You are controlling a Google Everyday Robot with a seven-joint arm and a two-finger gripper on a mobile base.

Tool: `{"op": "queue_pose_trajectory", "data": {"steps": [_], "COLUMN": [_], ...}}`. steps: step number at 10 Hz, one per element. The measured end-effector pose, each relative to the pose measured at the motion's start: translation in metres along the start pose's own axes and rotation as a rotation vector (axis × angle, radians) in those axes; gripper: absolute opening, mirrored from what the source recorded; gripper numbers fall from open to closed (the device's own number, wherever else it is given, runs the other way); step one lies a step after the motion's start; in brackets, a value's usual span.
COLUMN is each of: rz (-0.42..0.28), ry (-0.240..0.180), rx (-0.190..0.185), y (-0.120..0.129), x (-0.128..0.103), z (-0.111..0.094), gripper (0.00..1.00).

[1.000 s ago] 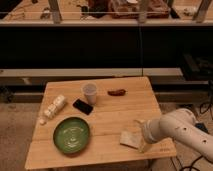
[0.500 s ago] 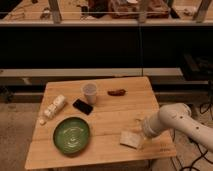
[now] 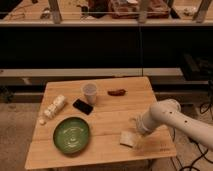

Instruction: Place the white sponge in the ceramic cup

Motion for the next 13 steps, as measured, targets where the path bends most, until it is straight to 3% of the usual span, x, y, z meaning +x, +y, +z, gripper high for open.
{"op": "queue_pose_trajectory", "data": {"steps": [3, 13], "rz": [-0.017, -0.004], "ry": [0.005, -0.095], "rx": [0.013, 0.029], "y": [0.016, 0.017], "x": [-0.011, 0.007], "z": [0.035, 0.039], "gripper": [0.80, 0.78]}}
